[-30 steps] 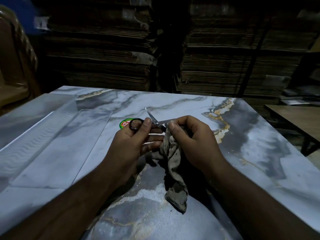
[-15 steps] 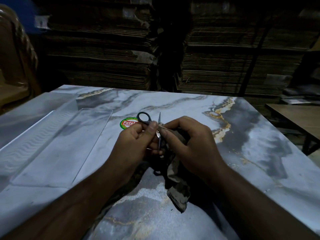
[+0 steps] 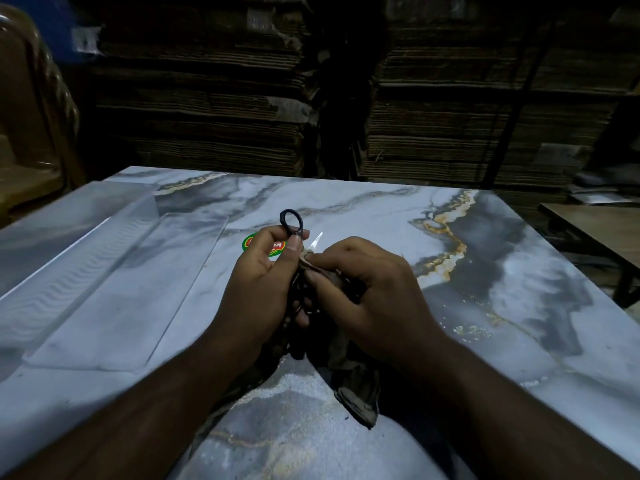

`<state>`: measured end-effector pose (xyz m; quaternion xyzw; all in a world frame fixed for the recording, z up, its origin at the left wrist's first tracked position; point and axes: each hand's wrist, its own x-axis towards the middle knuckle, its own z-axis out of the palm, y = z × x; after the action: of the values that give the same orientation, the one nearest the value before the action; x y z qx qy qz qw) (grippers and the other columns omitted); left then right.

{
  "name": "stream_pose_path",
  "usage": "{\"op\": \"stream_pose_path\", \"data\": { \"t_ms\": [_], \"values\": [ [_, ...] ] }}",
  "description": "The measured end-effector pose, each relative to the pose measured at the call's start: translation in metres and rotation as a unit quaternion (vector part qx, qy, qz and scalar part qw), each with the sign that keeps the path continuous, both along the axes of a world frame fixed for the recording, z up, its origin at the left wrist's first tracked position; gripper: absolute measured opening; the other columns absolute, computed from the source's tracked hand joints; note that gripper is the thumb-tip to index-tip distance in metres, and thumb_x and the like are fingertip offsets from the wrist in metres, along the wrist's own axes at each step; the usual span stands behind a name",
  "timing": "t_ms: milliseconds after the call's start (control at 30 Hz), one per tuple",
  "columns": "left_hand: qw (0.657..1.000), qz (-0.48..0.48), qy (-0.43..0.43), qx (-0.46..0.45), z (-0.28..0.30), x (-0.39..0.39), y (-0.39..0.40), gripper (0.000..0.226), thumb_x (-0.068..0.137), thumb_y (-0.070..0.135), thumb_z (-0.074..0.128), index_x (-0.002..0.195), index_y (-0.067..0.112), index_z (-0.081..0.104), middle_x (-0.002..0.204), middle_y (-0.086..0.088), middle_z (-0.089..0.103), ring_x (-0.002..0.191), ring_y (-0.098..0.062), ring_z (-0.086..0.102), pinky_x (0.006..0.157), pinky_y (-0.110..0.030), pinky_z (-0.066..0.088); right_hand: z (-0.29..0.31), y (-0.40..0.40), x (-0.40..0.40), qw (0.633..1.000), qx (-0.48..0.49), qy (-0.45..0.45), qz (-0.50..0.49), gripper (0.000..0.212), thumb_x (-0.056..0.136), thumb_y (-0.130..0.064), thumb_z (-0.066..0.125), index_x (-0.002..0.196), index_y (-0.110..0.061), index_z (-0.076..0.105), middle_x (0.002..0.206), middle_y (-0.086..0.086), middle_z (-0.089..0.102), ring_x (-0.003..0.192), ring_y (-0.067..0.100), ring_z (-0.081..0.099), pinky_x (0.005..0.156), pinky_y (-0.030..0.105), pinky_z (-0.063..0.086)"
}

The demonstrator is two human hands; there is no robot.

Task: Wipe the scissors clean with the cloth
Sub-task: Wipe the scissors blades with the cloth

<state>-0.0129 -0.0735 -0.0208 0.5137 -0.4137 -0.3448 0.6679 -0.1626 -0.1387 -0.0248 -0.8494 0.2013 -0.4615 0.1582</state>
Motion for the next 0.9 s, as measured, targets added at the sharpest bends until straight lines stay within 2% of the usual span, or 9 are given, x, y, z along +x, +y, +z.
{"op": "stream_pose_path", "data": {
  "t_ms": [167,333,467,533,600,700,733,800,900],
  "values": [
    [1.000,-0.016,-0.016,-0.009,0.000,0.000,0.002,0.019,0.109,0.024,0.048,0.111,0.014,0.064,0.045,-0.019,0.052,0.024,-0.018,0.036,0.033,-0.018,0.031,0.004,-0.006,-0.004,1.000,-0.004,0.028,-0.011,0.016,0.091,-0.024,0.074,0.103,-0.017,0.083,0.083,-0.006,0.070,0.075,0.004,0.061,0.068,0.021,0.047],
    [1.000,-0.029,-0.010,-0.003,0.002,-0.002,0.003,0.022,0.109,0.024,0.046,0.113,0.011,0.064,0.038,-0.011,0.049,0.022,-0.012,0.034,0.031,-0.015,0.029,0.005,-0.009,-0.007,0.998,-0.041,0.026,-0.050,0.009,0.091,-0.014,0.074,0.088,-0.007,0.078,0.081,0.005,0.067,0.075,0.019,0.064,0.066,0.034,0.050],
    [1.000,-0.021,-0.005,-0.002,0.002,0.000,0.001,0.022,0.109,0.025,0.046,0.112,0.013,0.066,0.041,-0.012,0.050,0.024,-0.014,0.034,0.034,-0.016,0.028,0.007,-0.005,-0.006,0.996,-0.071,0.035,-0.030,0.007,0.093,-0.015,0.073,0.095,-0.013,0.080,0.085,0.001,0.069,0.078,0.015,0.065,0.069,0.029,0.049],
    [1.000,-0.017,0.010,-0.002,0.000,0.002,-0.001,0.023,0.110,0.027,0.047,0.116,0.013,0.064,0.043,-0.014,0.051,0.026,-0.015,0.029,0.036,-0.018,0.026,0.012,-0.011,-0.010,0.997,0.037,-0.012,-0.072,0.007,0.094,-0.020,0.073,0.092,-0.023,0.078,0.085,-0.008,0.073,0.079,0.008,0.068,0.071,0.029,0.053],
    [0.999,-0.005,0.042,-0.006,0.000,0.005,-0.003,0.024,0.110,0.027,0.046,0.118,0.011,0.062,0.045,-0.014,0.052,0.027,-0.014,0.027,0.036,-0.017,0.025,0.017,-0.014,-0.012,0.966,0.234,-0.096,-0.047,0.012,0.100,-0.019,0.069,0.092,-0.027,0.074,0.086,-0.011,0.075,0.080,0.009,0.071,0.076,0.032,0.058],
    [0.997,0.013,0.075,-0.021,0.001,0.010,-0.005,0.021,0.111,0.026,0.045,0.112,0.015,0.063,0.046,-0.011,0.052,0.029,-0.011,0.027,0.034,-0.017,0.024,0.032,-0.013,-0.016,0.798,0.528,-0.277,0.086,0.015,0.105,-0.013,0.059,0.093,-0.015,0.067,0.075,-0.001,0.071,0.069,0.015,0.067,0.071,0.032,0.058],
    [0.995,0.018,0.089,-0.027,0.001,0.012,-0.005,0.021,0.110,0.026,0.045,0.110,0.016,0.063,0.046,-0.010,0.052,0.030,-0.010,0.027,0.033,-0.017,0.024,0.037,-0.013,-0.017,0.777,0.553,-0.285,0.096,0.015,0.104,-0.012,0.059,0.091,-0.014,0.067,0.071,-0.002,0.070,0.063,0.012,0.067,0.064,0.026,0.058],
    [0.995,0.021,0.099,-0.022,0.001,0.014,-0.006,0.021,0.110,0.026,0.046,0.110,0.016,0.064,0.047,-0.011,0.051,0.030,-0.011,0.028,0.034,-0.017,0.024,0.041,-0.008,-0.016,0.835,0.489,-0.245,0.061,0.014,0.101,-0.009,0.064,0.090,-0.015,0.069,0.067,-0.010,0.071,0.058,0.002,0.066,0.057,0.017,0.055],
    [0.998,-0.011,0.068,-0.010,-0.001,0.007,-0.004,0.021,0.108,0.028,0.049,0.111,0.014,0.065,0.047,-0.015,0.050,0.032,-0.019,0.030,0.039,-0.021,0.025,0.030,0.002,-0.011,0.976,0.149,-0.146,-0.060,0.009,0.095,-0.012,0.077,0.102,-0.017,0.076,0.084,-0.013,0.075,0.074,0.002,0.071,0.066,0.019,0.055]
  ]
}}
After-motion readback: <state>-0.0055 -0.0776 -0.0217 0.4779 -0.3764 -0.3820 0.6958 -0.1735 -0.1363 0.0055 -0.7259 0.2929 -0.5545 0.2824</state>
